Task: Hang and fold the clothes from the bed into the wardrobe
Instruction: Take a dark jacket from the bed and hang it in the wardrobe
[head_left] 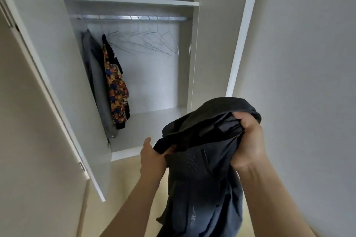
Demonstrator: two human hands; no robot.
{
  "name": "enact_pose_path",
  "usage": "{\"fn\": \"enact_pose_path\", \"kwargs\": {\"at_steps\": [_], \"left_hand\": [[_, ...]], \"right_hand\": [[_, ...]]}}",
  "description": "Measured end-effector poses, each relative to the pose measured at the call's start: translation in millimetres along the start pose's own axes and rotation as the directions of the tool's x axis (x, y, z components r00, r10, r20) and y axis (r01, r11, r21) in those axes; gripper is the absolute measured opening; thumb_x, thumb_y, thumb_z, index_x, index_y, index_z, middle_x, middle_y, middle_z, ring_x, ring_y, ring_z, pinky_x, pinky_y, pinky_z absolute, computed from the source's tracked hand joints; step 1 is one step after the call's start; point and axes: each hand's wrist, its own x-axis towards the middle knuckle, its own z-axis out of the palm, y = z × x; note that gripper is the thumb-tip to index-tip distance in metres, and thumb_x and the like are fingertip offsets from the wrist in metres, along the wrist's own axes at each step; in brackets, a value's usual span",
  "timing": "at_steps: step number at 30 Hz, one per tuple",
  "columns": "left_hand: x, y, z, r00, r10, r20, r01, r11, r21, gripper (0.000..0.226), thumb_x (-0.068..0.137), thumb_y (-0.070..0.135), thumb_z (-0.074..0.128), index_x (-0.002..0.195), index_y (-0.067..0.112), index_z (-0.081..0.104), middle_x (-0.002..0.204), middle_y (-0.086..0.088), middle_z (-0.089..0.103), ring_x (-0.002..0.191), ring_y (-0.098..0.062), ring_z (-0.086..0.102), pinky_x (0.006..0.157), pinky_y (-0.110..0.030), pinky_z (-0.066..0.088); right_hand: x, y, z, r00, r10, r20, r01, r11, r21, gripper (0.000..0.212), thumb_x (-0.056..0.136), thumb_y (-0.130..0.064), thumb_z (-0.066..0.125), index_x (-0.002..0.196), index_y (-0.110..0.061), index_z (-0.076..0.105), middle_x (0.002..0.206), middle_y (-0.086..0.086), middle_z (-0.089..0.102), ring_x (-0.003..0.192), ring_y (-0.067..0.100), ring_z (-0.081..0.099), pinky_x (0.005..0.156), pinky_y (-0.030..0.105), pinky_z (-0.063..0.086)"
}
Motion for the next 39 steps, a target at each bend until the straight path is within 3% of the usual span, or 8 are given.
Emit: {"fn": "enact_pose_path", "kwargs": {"at_steps": [5, 8, 10, 15, 19, 24, 32, 39], "left_hand": [[55, -9, -6, 0.956, -0.255, -0.146, 0.252, 0.967, -0.039, 0.095, 0.078, 0.021, 0.073, 0.148, 0.014, 0.009, 0.150, -0.012, 0.023, 0.134, -0.034, 0.030, 0.106, -0.047, 0.031], [86, 0, 4, 0.959, -0.279, 0.046, 0.283, 0.953, -0.111, 0.063, 0.089, 0.016, 0.060, 0.143, 0.017, 0.027, 0.125, 0.001, 0.048, 0.093, -0.015, 0.055, 0.074, -0.028, 0.050], [108, 12, 18, 0.956, -0.235, 0.174, 0.255, 0.961, -0.106, 0.034, 0.096, 0.010, 0.045, 0.129, 0.007, 0.044, 0.114, -0.007, 0.059, 0.076, -0.008, 0.054, 0.060, -0.021, 0.045], [173, 48, 43, 0.984, -0.177, -0.033, 0.175, 0.983, -0.056, 0.019, 0.099, 0.015, 0.040, 0.092, 0.012, 0.057, 0.089, -0.004, 0.061, 0.076, -0.014, 0.056, 0.073, -0.027, 0.048], [215, 69, 32, 0.987, -0.044, -0.152, 0.030, 0.996, -0.088, 0.024, 0.097, 0.033, 0.043, 0.118, 0.025, 0.051, 0.103, 0.004, 0.062, 0.094, -0.017, 0.059, 0.083, -0.028, 0.047], [250, 89, 17, 0.937, -0.142, -0.320, 0.041, 0.952, -0.304, 0.020, 0.093, 0.040, 0.050, 0.102, 0.023, 0.056, 0.096, 0.002, 0.063, 0.089, -0.018, 0.059, 0.069, -0.028, 0.046], [321, 116, 18, 0.917, -0.208, -0.341, 0.031, 0.888, -0.459, 0.028, 0.093, 0.042, 0.049, 0.114, 0.025, 0.055, 0.108, 0.001, 0.060, 0.098, -0.020, 0.056, 0.081, -0.033, 0.045], [395, 122, -10, 0.912, -0.280, -0.299, 0.031, 0.775, -0.631, 0.021, 0.088, 0.038, 0.057, 0.099, 0.023, 0.066, 0.093, -0.001, 0.070, 0.091, -0.023, 0.062, 0.069, -0.034, 0.049]], "right_hand": [[70, 10, 19, 0.997, 0.017, 0.072, -0.023, 0.996, 0.088, 0.040, 0.088, -0.026, 0.047, 0.066, -0.013, 0.078, 0.080, 0.005, 0.074, 0.067, 0.020, 0.071, 0.053, 0.028, 0.056], [119, 8, 22, 0.993, 0.035, 0.117, -0.043, 0.997, 0.065, 0.037, 0.087, -0.026, 0.048, 0.069, -0.013, 0.078, 0.084, 0.005, 0.075, 0.071, 0.020, 0.072, 0.058, 0.029, 0.057], [152, 1, 20, 0.991, 0.051, 0.122, -0.057, 0.998, 0.041, 0.038, 0.086, -0.027, 0.049, 0.065, -0.016, 0.078, 0.081, 0.004, 0.075, 0.069, 0.019, 0.072, 0.060, 0.028, 0.056], [246, -18, 11, 0.992, 0.103, 0.074, -0.100, 0.994, -0.045, 0.030, 0.086, -0.026, 0.054, 0.068, -0.018, 0.076, 0.075, 0.002, 0.074, 0.061, 0.017, 0.071, 0.052, 0.027, 0.053], [307, -20, 6, 0.980, 0.178, 0.093, -0.159, 0.971, -0.177, 0.021, 0.085, -0.027, 0.057, 0.082, -0.017, 0.075, 0.087, 0.005, 0.075, 0.072, 0.020, 0.072, 0.062, 0.030, 0.053], [359, 8, -6, 0.963, 0.268, -0.011, -0.255, 0.901, -0.351, 0.032, 0.080, -0.029, 0.067, 0.108, -0.014, 0.066, 0.098, 0.008, 0.073, 0.091, 0.028, 0.068, 0.078, 0.038, 0.054], [434, 42, 2, 0.963, 0.264, -0.059, -0.252, 0.795, -0.552, 0.048, 0.092, -0.048, 0.047, 0.128, -0.017, 0.051, 0.113, 0.004, 0.061, 0.103, 0.026, 0.058, 0.090, 0.038, 0.047], [515, 78, 30, 0.963, 0.226, -0.146, -0.265, 0.710, -0.653, 0.047, 0.095, -0.048, 0.039, 0.124, -0.015, 0.054, 0.088, -0.004, 0.056, 0.086, 0.020, 0.055, 0.079, 0.032, 0.043]]}}
